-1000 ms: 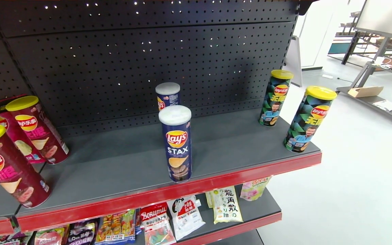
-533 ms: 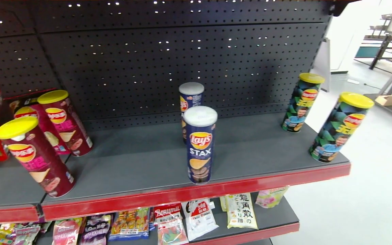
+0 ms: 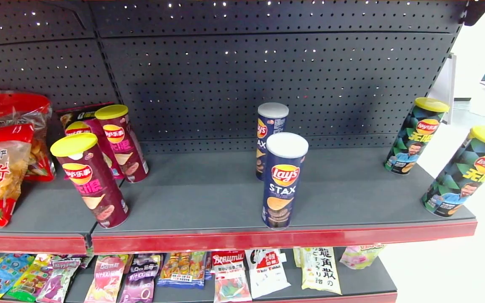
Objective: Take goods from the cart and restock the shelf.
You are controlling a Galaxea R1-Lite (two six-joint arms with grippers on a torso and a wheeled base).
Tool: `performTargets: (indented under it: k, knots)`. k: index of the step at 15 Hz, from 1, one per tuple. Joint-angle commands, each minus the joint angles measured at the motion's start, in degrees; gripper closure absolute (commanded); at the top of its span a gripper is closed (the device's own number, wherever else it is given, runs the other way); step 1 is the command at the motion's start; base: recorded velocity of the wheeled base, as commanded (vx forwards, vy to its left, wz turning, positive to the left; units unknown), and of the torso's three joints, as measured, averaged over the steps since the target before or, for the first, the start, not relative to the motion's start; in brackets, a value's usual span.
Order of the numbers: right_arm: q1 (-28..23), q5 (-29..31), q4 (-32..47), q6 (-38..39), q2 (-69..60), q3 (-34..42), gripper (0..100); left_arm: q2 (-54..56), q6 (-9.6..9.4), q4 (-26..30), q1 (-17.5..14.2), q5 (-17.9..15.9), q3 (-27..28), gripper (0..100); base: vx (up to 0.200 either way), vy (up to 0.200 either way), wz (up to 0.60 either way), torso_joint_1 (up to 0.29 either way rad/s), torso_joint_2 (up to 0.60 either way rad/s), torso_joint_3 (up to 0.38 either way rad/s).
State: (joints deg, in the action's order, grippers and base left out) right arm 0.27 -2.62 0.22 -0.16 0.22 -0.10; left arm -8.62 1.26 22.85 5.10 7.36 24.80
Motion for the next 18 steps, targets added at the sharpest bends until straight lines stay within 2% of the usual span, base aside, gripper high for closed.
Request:
performTargets:
  k: [1,2,3,4,5,6,8,9,11,12,13,14,15,16,18]
  knots:
    - [0.08,-0.02,-0.04,-0.02,0.31,0.01,0,-0.35,0.41,0.01,-0.09,0.28,-0.89,0,0.000,0.000,0.00,0.000,0.00,0.000]
    - [0.08,-0.02,-0.04,-0.02,0.40,0.01,0,-0.70,0.24,-0.61,-0.09,0.20,-1.94,0,0.000,0.000,0.00,0.000,0.00,0.000]
    - [0.08,-0.02,-0.04,-0.02,0.40,0.01,0,1.41,-1.08,-5.53,0.62,-1.03,-5.55,0,0.000,0.000,0.00,0.000,0.00,0.000]
    - [0.08,-0.02,-0.04,-0.02,0.40,0.01,0,3.26,-1.34,-10.01,0.71,-0.42,-8.98,0,0.000,0.000,0.00,0.000,0.00,0.000]
    - [0.08,-0.02,-0.04,-0.02,0.40,0.10,0,2.99,0.06,-14.32,0.71,1.95,-11.96,0,0.000,0.000,0.00,0.000,0.00,0.000]
    - [0.08,-0.02,-0.04,-0.02,0.48,0.01,0,2.99,1.56,-15.99,0.62,7.75,-16.27,0,0.000,0.000,0.00,0.000,0.00,0.000]
    - [0.17,-0.02,-0.04,-0.02,0.84,0.01,0,2.82,0.33,-15.81,0.35,11.27,-18.91,0,0.000,0.000,0.00,0.000,0.00,0.000]
    - [0.17,-0.02,-0.04,-0.02,0.84,0.01,0,2.47,-0.46,-15.64,-1.58,13.55,-19.08,0,0.000,0.000,0.00,0.000,0.00,0.000]
    - [0.17,-0.02,-0.04,-0.02,0.84,0.01,0,3.26,-0.82,-14.41,-6.68,13.99,-19.26,0,0.000,0.000,0.00,0.000,0.00,0.000]
    - [0.17,-0.02,-0.04,-0.02,0.84,0.01,0,3.87,-0.82,-14.14,-8.00,13.91,-19.26,0,0.000,0.000,0.00,0.000,0.00,0.000]
    - [0.17,-0.02,-0.04,-0.02,0.84,0.01,0,4.14,-0.38,-14.23,-8.00,13.73,-19.35,0,0.000,0.000,0.00,0.000,0.00,0.000]
    - [0.17,-0.02,-0.04,0.07,0.92,0.01,0,4.58,0.77,-14.58,-7.47,10.74,-19.79,0,0.000,0.000,0.00,0.000,0.00,0.000]
    - [0.26,-0.02,-0.04,-0.02,1.01,0.01,0,8.62,0.33,-14.85,-4.83,0.63,-19.79,0,0.000,0.000,0.00,0.000,0.00,0.000]
    - [0.26,-0.02,-0.04,-0.02,1.27,0.01,0,8.53,1.21,-14.85,-5.27,-7.28,-19.87,0,0.000,0.000,0.00,0.000,0.00,0.000]
    - [0.52,-0.02,0.04,-0.02,1.45,0.01,0,8.62,0.68,-15.02,-5.27,-7.28,-19.87,0,0.000,0.000,0.00,0.000,0.00,0.000]
